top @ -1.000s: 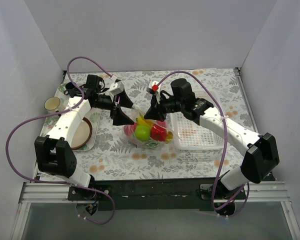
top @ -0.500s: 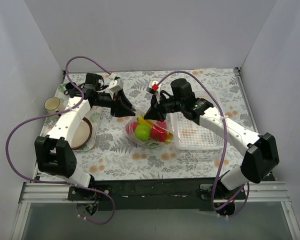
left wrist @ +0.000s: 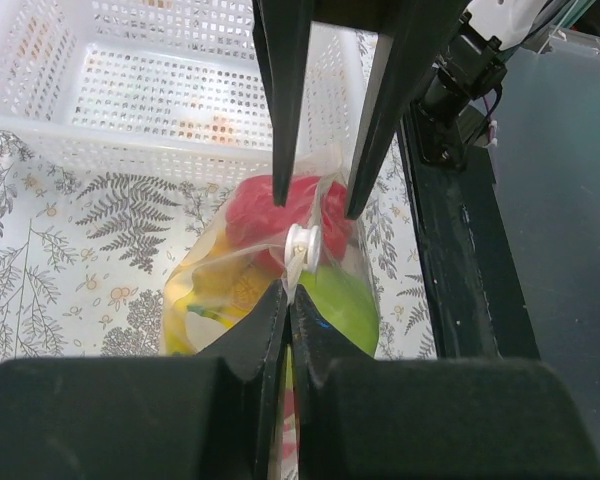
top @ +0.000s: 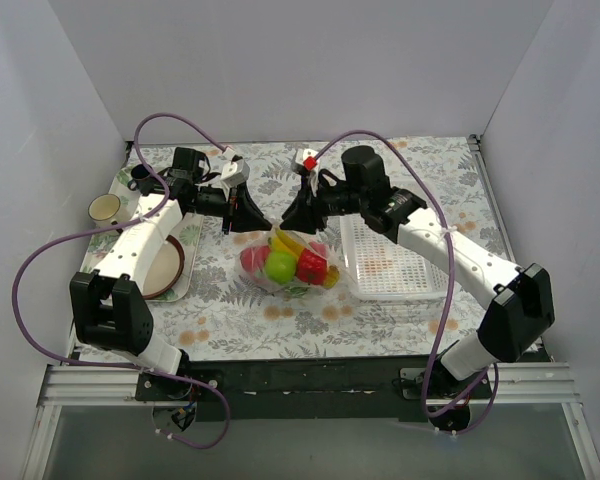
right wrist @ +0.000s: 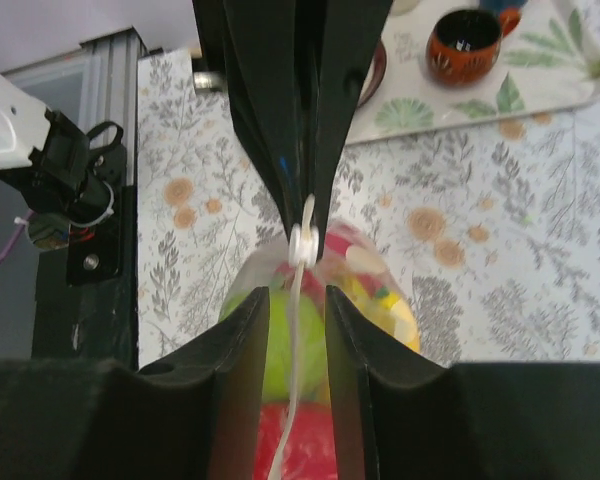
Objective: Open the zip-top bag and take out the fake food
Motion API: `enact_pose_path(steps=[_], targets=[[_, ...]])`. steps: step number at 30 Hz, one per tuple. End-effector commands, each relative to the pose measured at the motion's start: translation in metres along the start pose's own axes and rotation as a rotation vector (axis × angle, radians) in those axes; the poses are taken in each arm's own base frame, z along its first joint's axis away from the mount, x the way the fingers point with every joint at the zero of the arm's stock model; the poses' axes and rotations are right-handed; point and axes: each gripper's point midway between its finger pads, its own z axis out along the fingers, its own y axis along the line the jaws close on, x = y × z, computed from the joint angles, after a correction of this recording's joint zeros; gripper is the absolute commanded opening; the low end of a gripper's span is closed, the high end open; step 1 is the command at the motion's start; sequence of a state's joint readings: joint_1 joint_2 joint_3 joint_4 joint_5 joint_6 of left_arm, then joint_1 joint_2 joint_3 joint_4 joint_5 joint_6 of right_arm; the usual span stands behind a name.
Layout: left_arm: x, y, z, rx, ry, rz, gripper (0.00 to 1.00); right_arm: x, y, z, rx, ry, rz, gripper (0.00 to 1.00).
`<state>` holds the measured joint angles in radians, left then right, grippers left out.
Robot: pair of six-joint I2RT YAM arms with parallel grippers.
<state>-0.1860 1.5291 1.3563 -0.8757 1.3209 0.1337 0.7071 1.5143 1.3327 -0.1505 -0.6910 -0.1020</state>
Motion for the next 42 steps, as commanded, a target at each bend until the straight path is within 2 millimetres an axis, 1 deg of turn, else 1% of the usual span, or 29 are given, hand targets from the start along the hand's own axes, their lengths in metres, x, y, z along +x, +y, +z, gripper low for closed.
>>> enact_pose_path(steps=[1, 2, 3, 5, 6, 11, 14, 15, 18, 21, 23, 24, 26, 28, 31, 32, 33, 36, 39, 42], targets=[[-0.015, -0.013, 0.001, 0.033, -0.031, 0.045, 0.0, -0.059, 0.0, 0.002, -0.034, -0.134, -0.122, 0.38], [-0.015, -0.014, 0.001, 0.034, -0.029, 0.045, 0.0, -0.069, 0.0, 0.003, -0.038, -0.148, -0.135, 0.38], [-0.015, -0.015, 0.001, 0.034, -0.03, 0.045, 0.0, -0.067, -0.004, 0.008, -0.044, -0.14, -0.125, 0.38], [-0.016, -0.015, 0.001, 0.034, -0.028, 0.042, 0.0, -0.072, -0.004, 0.01, -0.057, -0.14, -0.12, 0.38], [-0.017, -0.016, 0.001, 0.034, -0.027, 0.045, 0.0, -0.069, -0.006, 0.014, -0.062, -0.131, -0.11, 0.38], [-0.016, -0.016, 0.0, 0.026, -0.016, 0.052, 0.0, -0.055, -0.004, 0.018, -0.083, -0.102, -0.087, 0.37], [-0.015, -0.015, 0.001, 0.025, -0.015, 0.052, 0.0, -0.049, 0.001, 0.015, -0.088, -0.094, -0.09, 0.36], [-0.015, -0.014, 0.001, 0.024, -0.015, 0.052, 0.0, -0.044, 0.002, 0.015, -0.087, -0.083, -0.082, 0.36], [-0.017, -0.012, 0.001, 0.023, -0.017, 0.052, 0.0, -0.04, 0.003, 0.014, -0.09, -0.076, -0.079, 0.36], [-0.017, -0.011, 0.001, 0.018, -0.015, 0.048, 0.0, -0.034, 0.01, 0.013, -0.112, -0.064, -0.075, 0.36], [-0.017, -0.012, 0.001, 0.016, -0.015, 0.05, 0.0, -0.025, 0.013, 0.013, -0.121, -0.045, -0.063, 0.36], [-0.018, -0.011, 0.0, 0.015, -0.014, 0.053, 0.0, -0.026, 0.015, 0.012, -0.116, -0.047, -0.069, 0.36], [-0.017, -0.011, 0.001, 0.016, -0.015, 0.048, 0.0, -0.022, 0.015, 0.012, -0.113, -0.044, -0.067, 0.35], [-0.017, -0.011, 0.002, 0.018, -0.013, 0.046, 0.0, -0.024, 0.018, 0.011, -0.122, -0.053, -0.07, 0.35], [-0.016, -0.01, 0.002, 0.015, -0.009, 0.044, 0.0, -0.029, 0.022, 0.008, -0.139, -0.064, -0.075, 0.39], [-0.016, -0.009, 0.002, 0.015, -0.009, 0.041, 0.0, -0.031, 0.023, 0.008, -0.139, -0.069, -0.081, 0.44], [-0.016, -0.01, 0.002, 0.016, -0.01, 0.041, 0.0, -0.033, 0.024, 0.007, -0.138, -0.072, -0.086, 0.47], [-0.016, -0.01, 0.004, 0.022, -0.01, 0.039, 0.0, -0.034, 0.022, 0.007, -0.13, -0.075, -0.092, 0.5], [-0.016, -0.011, 0.004, 0.021, -0.008, 0.039, 0.0, -0.031, 0.02, 0.011, -0.134, -0.069, -0.077, 0.48], [-0.016, -0.011, 0.004, 0.018, -0.005, 0.043, 0.0, -0.023, 0.019, 0.016, -0.145, -0.051, -0.054, 0.44]])
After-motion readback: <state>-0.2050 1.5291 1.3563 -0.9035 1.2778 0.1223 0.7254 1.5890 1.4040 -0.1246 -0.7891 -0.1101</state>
